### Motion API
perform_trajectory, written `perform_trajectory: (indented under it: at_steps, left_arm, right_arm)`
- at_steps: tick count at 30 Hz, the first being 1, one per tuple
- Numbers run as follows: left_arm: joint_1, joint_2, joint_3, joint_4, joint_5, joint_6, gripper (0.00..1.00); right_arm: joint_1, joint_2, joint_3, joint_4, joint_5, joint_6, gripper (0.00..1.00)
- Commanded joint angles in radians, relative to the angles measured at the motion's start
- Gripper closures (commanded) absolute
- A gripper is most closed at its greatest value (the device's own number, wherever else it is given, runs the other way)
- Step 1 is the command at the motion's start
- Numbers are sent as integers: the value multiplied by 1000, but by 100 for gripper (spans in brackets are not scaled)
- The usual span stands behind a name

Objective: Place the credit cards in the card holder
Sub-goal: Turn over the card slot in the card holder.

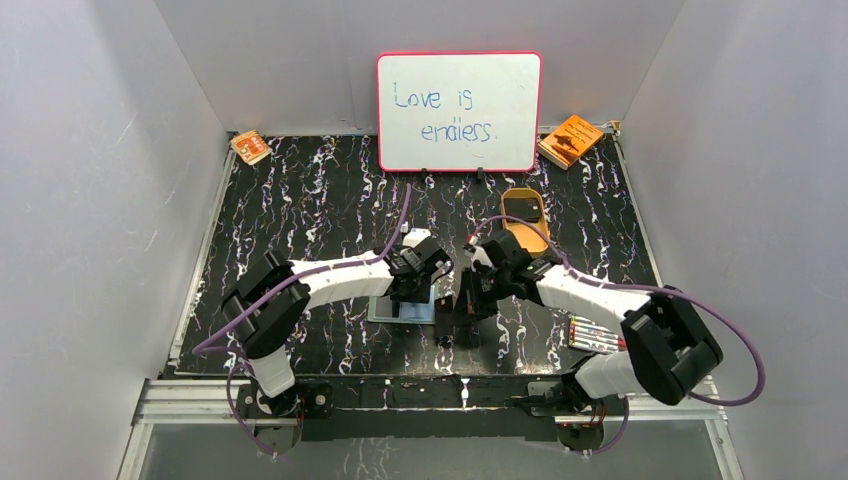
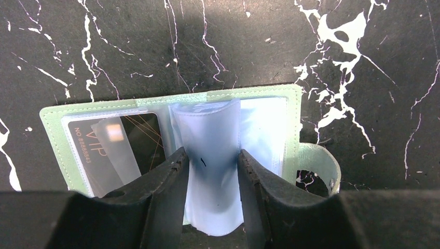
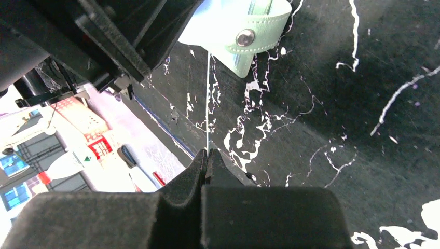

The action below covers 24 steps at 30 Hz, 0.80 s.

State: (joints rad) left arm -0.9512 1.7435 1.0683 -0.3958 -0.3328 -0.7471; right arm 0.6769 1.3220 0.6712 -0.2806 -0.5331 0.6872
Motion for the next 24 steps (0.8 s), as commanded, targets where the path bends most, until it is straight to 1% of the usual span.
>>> perform_trajectory:
  at_steps: [1, 8, 12, 17, 19, 21, 23, 24]
  left_arm:
    - [0, -39, -30, -43, 23, -18, 63]
    - [0, -64, -39, -42, 22, -23, 61]
    - [0, -71, -43, -44, 18, -22, 61]
    - [0, -84, -43, -44, 20, -23, 60]
    - [0, -95, -39, -47, 20, -23, 56]
    - [-1, -114, -19, -58, 27, -19, 47]
    - [0, -129, -5, -71, 32, -18, 41]
    - [-1, -137, -2, -77, 28, -18, 39]
  right_arm:
    - [13, 60, 8, 113, -87, 17, 100]
    - [14, 162, 25, 200, -103, 38, 100]
    - [14, 212, 39, 223, -101, 37, 100]
    - [14, 269, 36, 285, -132, 66, 100]
    - [13, 285, 36, 317, -142, 81, 100]
    - [15, 301, 44, 342, -154, 99, 100]
    - [13, 318, 50, 361, -163, 112, 100]
    - [13, 317, 48, 372, -168, 118, 100]
